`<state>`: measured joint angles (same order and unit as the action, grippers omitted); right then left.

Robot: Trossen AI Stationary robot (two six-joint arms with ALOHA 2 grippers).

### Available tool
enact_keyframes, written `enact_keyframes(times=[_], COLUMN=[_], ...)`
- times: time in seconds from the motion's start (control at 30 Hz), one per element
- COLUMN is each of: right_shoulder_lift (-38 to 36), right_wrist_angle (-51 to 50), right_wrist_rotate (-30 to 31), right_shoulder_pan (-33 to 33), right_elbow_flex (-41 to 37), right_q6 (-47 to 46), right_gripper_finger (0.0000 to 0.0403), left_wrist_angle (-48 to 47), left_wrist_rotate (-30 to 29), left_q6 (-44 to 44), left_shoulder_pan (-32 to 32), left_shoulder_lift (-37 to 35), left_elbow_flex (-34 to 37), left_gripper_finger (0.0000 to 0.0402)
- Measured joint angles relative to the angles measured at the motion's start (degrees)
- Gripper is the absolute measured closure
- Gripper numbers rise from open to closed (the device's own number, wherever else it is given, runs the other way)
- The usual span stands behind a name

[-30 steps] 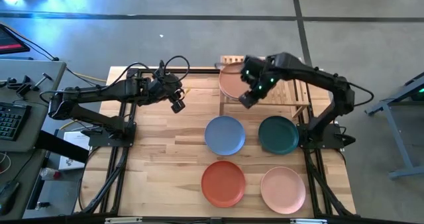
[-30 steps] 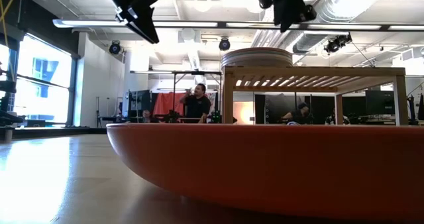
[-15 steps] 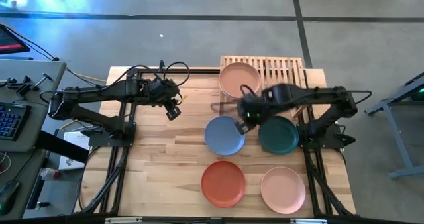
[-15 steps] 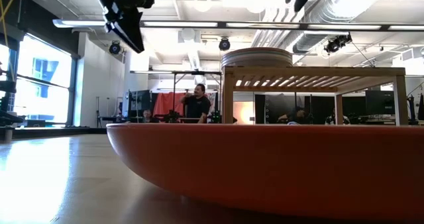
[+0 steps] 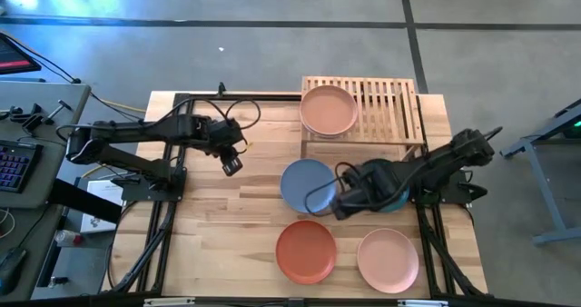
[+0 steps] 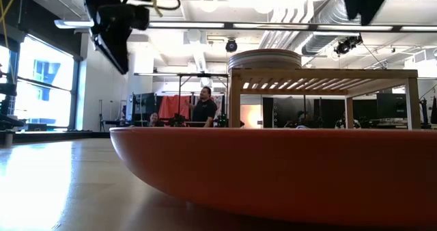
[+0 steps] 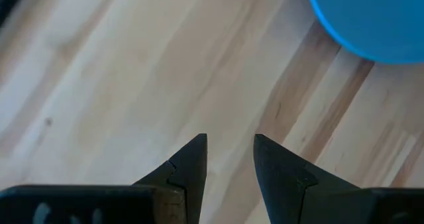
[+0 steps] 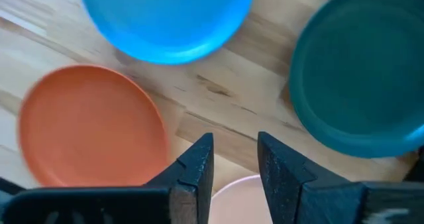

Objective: Place and stack plates onto a shelf
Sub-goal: Put the green plate on the shelf

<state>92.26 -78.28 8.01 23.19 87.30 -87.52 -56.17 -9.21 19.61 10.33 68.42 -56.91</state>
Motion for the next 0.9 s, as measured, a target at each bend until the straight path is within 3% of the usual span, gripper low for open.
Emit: enact_keyframes(times=[0.4, 0.9], right_shoulder_lift=[-0.01, 0.01], right_wrist_angle=[3.90, 11.63], right_wrist_rotate=[-0.29, 0.19], right_shoulder_pan=[4.58, 4.88], right_elbow_flex=[-10.57, -23.68], right_q6=[-7.58, -7.39], right_gripper_finger=[0.0308, 0.0308], left_wrist_angle=[0.28, 1.46], left_wrist_rotate=[1.66, 1.63], left_q6=[5.60, 9.98], left_shoulder_pan=[-3.23, -6.64], left_shoulder_lift=[0.02, 0.02], left_elbow_flex=[5.84, 7.51], left_gripper_finger=[0.0289, 0.0289])
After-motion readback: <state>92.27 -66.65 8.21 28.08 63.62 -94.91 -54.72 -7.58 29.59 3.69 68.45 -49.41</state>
